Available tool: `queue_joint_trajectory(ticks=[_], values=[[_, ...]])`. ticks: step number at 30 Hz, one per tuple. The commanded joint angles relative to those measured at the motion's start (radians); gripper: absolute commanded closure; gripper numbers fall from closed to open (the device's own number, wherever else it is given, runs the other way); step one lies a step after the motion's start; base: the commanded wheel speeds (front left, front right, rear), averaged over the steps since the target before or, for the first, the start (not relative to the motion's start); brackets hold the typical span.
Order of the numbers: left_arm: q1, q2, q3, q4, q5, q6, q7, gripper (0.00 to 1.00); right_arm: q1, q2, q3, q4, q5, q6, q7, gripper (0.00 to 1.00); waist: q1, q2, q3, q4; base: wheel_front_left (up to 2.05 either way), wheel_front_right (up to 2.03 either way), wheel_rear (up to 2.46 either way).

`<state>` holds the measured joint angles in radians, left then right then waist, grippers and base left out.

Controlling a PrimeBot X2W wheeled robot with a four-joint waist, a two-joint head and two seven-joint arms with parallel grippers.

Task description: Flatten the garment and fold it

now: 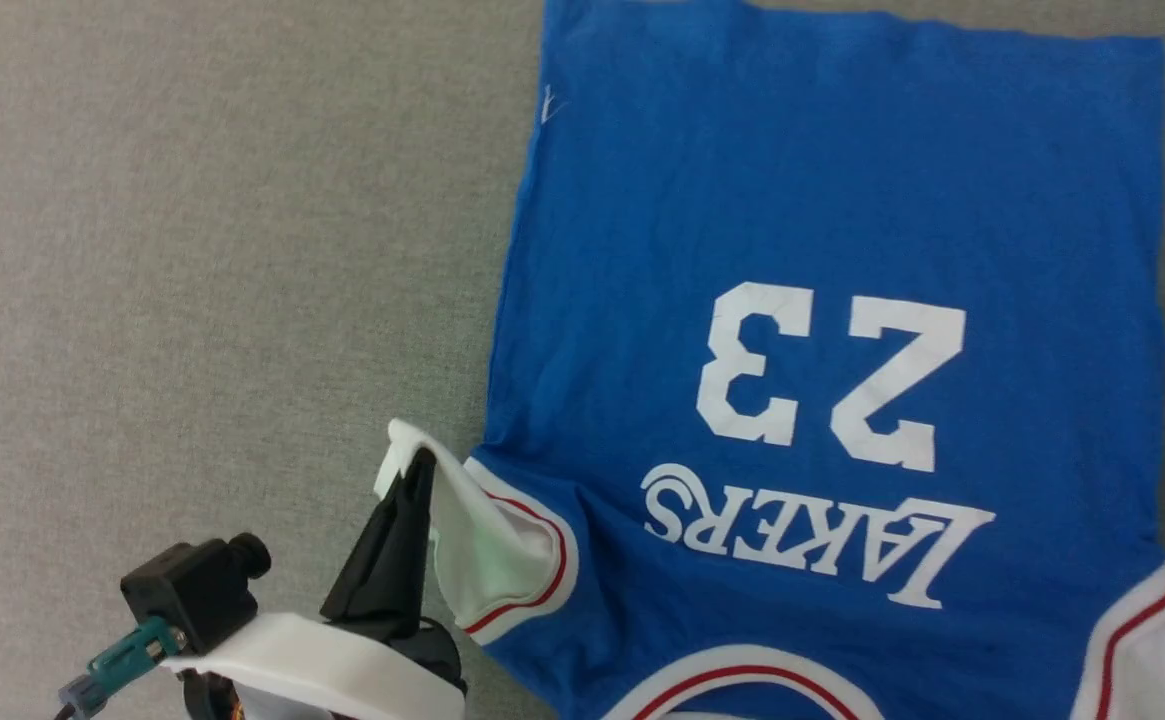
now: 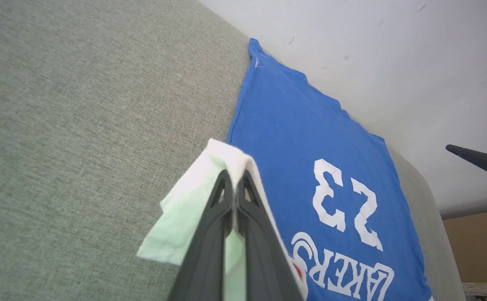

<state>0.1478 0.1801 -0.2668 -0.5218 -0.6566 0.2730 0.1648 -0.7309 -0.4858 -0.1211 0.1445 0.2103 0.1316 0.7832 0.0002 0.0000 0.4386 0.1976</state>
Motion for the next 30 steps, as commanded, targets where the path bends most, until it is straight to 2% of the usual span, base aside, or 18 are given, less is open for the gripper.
queue_joint_trajectory(ticks=[1,8,15,16,17,18,27,30], values=[[-0.025,-0.011,-0.010,0.004,0.011,-0.010,-0.012,1.00,-0.029,-0.006,0.004,0.038,-0.013,-0.001,0.004,0.00,-0.0002,0.0000,0.082,0.070,0.00,0.00,0.00],[-0.051,-0.034,-0.032,0.026,0.011,-0.029,-0.041,1.00,-0.091,-0.011,-0.007,0.118,-0.030,-0.001,-0.009,0.00,-0.0002,0.0000,0.161,0.113,0.00,0.00,0.00],[-0.074,-0.048,-0.045,0.049,0.008,-0.041,-0.059,1.00,-0.097,-0.005,0.003,0.165,-0.027,-0.001,-0.030,0.00,-0.0002,0.0000,0.190,0.130,0.00,0.00,0.00],[-0.076,-0.049,-0.046,0.051,0.008,-0.042,-0.060,1.00,-0.097,-0.003,0.002,0.172,-0.026,-0.001,-0.027,0.36,-0.0002,0.0000,0.191,0.130,0.00,0.00,0.00],[-0.079,-0.049,-0.046,0.053,0.008,-0.041,-0.061,1.00,-0.099,-0.001,-0.003,0.178,-0.026,-0.001,-0.027,0.80,-0.0002,0.0000,0.192,0.130,0.00,0.00,0.00],[-0.081,-0.049,-0.045,0.055,0.009,-0.041,-0.062,1.00,-0.100,0.001,-0.003,0.180,-0.027,-0.001,-0.029,1.00,-0.0002,0.0000,0.191,0.128,0.00,0.00,0.00],[-0.073,-0.035,-0.021,0.063,0.012,-0.029,-0.066,1.00,-0.083,0.024,0.033,0.129,0.040,-0.001,-0.117,1.00,-0.0002,0.0000,0.107,0.054,0.00,0.00,0.00],[-0.065,-0.026,-0.009,0.067,0.009,-0.023,-0.061,1.00,0.003,0.003,0.063,0.061,0.095,-0.001,-0.148,1.00,-0.0002,0.0000,0.042,0.012,0.00,0.00,0.00]])
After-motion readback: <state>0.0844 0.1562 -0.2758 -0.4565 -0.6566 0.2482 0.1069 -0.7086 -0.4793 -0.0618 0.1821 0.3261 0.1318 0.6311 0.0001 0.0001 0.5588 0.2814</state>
